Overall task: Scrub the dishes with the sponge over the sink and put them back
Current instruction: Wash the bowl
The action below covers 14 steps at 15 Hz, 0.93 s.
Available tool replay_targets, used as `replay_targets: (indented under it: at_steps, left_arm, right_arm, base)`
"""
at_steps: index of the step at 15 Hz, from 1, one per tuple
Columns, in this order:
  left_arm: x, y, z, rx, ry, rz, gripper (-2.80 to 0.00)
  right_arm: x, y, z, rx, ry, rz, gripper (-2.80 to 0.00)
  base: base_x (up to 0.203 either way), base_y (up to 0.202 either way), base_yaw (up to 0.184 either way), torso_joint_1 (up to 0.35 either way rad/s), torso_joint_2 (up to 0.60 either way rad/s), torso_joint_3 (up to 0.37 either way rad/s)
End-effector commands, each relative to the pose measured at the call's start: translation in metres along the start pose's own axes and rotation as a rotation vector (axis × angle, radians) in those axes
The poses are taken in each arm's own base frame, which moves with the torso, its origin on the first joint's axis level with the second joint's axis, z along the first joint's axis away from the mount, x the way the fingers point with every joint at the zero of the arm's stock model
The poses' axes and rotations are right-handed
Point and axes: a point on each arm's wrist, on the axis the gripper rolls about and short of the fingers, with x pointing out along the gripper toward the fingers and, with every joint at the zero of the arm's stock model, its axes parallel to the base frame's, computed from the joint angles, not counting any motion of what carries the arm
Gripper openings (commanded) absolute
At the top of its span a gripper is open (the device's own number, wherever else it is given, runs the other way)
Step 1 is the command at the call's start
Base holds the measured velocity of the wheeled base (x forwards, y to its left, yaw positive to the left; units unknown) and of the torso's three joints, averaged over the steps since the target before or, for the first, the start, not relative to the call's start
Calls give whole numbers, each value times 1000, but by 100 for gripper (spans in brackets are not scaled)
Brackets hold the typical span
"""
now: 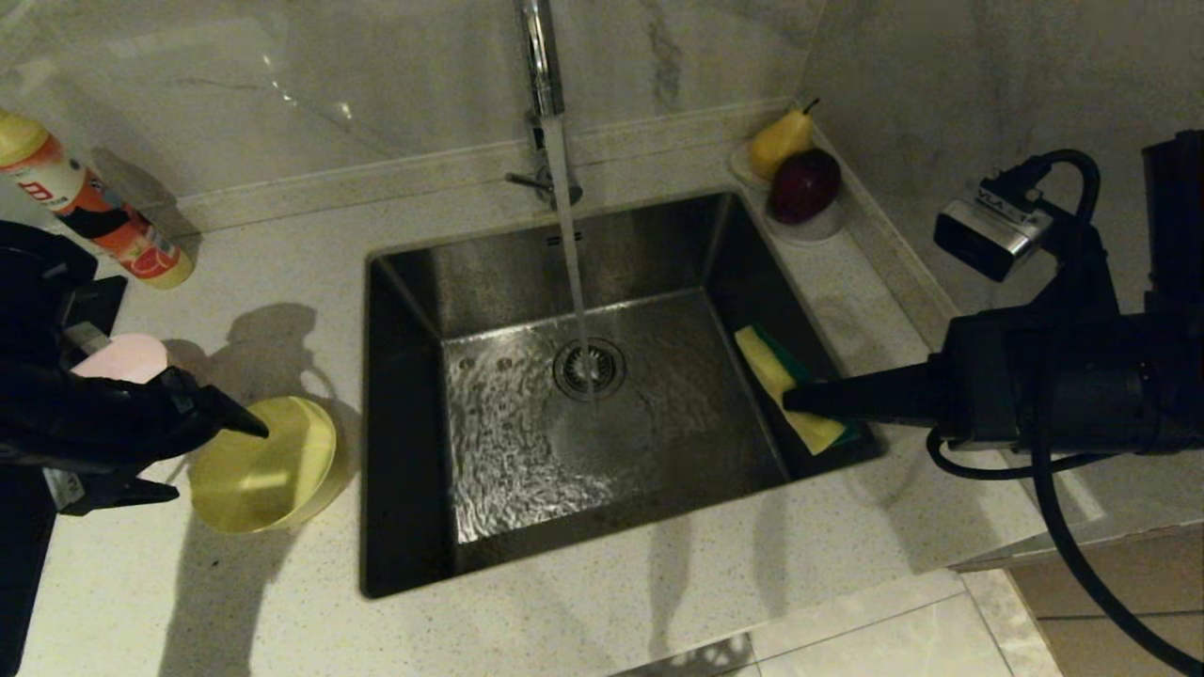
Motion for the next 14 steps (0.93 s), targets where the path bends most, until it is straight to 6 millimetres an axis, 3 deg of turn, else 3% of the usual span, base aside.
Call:
replay_targets:
  at_steps: [1,11,12,13,14]
  left_arm:
    - [13,2,0,-5,7,5,0]
    - [28,3,1,-29,34,22,0]
    - [28,3,2,-29,31,20,-74]
    - [28,3,2,-29,30,21,-280]
    - [27,2,3,-36,26,18,-280]
  right_arm:
    - [1,-1,0,6,2,-1,-280]
    - [-3,-1,0,4,-7,-2,-280]
    - [-4,-1,0,3,-9,-3,-280]
    - [-4,-1,1,3,-10,-2,-280]
    - [-4,-1,1,3,-10,-2,-280]
  base:
    - [0,0,0,0,0,0]
    - [0,0,0,0,0,0]
    - [0,0,0,0,0,0]
    - [0,0,0,0,0,0]
    - [0,0,0,0,0,0]
